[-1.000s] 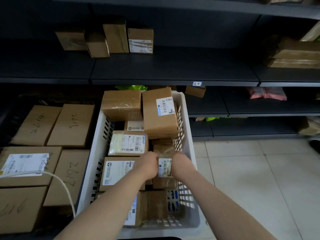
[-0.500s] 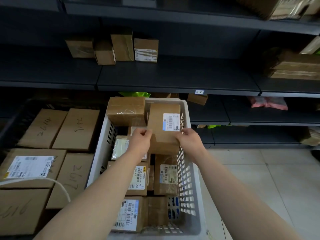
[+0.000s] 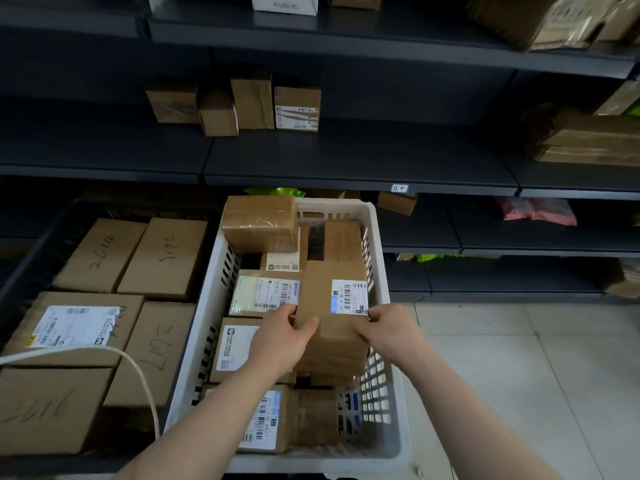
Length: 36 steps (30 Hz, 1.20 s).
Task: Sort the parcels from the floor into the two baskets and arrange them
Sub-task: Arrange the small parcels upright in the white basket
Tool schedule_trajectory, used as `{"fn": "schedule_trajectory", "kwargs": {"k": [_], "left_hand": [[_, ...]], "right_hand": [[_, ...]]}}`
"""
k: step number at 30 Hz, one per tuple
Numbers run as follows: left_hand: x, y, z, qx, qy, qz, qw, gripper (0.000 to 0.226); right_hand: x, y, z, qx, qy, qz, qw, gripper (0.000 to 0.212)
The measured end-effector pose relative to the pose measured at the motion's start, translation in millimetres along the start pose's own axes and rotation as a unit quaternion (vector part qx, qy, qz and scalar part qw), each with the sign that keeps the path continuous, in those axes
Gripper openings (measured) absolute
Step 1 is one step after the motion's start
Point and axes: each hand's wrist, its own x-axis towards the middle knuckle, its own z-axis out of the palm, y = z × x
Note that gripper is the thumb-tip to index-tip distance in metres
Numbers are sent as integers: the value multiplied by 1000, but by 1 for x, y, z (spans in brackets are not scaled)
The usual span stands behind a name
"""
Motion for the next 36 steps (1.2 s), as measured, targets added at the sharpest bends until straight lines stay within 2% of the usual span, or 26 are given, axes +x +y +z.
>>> {"fn": "schedule_trajectory", "kwargs": {"k": [4, 9, 13, 16, 19, 23, 26, 28, 31, 34, 36], "left_hand": [[11, -2, 11, -12, -67, -16, 998, 37], [21, -8, 22, 75, -85, -15, 993, 39], [24, -11, 26, 108, -75, -1, 991, 34], [30, -12, 26, 133, -83, 5, 988, 27], [36, -11, 26, 158, -103, 7, 982, 15], [45, -10, 24, 202, -134, 10, 970, 7], [54, -2, 17, 208, -141, -13, 968, 29], [64, 7, 11, 186, -110, -22, 976, 29], [84, 24, 7, 101, -42, 17, 994, 16], [105, 45, 11, 39, -50, 33, 997, 44], [118, 55, 16, 26, -65, 45, 997, 48]], "right_hand": [[16, -1, 12, -39, -15, 29, 999, 7], [26, -2, 30, -143, -61, 40, 987, 19], [32, 1, 35, -167, -83, 54, 981, 12], [37, 2, 31, -170, -94, 55, 979, 26], [39, -1, 28, -213, -120, 45, 969, 30], [41, -7, 21, -253, -176, 31, 951, 17], [42, -18, 9, -264, -180, 10, 947, 16], [49, -29, 1, -250, -139, -5, 958, 23], [81, -43, -7, -100, -42, -12, 994, 24], [121, -53, -6, -25, -15, -12, 999, 32], [142, -55, 1, -6, -14, 1, 1000, 35]]}}
